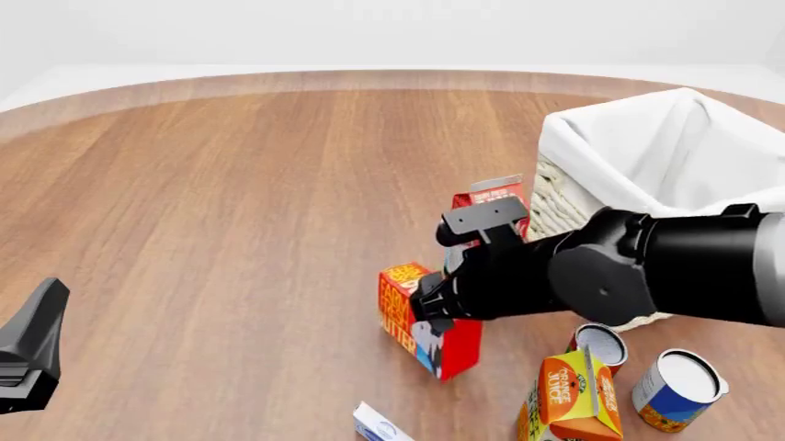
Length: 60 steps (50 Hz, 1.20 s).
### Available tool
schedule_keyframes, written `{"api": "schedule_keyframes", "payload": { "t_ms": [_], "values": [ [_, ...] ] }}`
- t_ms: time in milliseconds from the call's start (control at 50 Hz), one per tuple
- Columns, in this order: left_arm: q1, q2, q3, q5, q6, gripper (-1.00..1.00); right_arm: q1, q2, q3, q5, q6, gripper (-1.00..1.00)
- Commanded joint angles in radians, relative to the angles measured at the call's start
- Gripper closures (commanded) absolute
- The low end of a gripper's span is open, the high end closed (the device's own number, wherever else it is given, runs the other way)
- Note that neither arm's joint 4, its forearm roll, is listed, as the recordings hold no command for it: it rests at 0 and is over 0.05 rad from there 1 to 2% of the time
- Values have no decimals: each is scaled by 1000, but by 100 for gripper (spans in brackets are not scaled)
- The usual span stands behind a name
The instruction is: Pick up the cream cheese box and the butter, and put them in the basket.
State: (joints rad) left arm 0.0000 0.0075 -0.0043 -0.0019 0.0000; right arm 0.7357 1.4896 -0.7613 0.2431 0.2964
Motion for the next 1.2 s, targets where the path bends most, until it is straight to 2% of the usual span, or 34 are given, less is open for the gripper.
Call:
{"api": "schedule_keyframes", "payload": {
  "t_ms": [20,600,1020,1200],
  "values": [
    [0,0,0,0,0,-100,4,-41,-53,64,-19,100],
    [0,0,0,0,0,-100,17,-134,-181,212,-116,100],
    [0,0,0,0,0,-100,-12,-190,-309,312,-202,100],
    [0,0,0,0,0,-100,-56,-228,-396,373,-252,100]
  ]
}}
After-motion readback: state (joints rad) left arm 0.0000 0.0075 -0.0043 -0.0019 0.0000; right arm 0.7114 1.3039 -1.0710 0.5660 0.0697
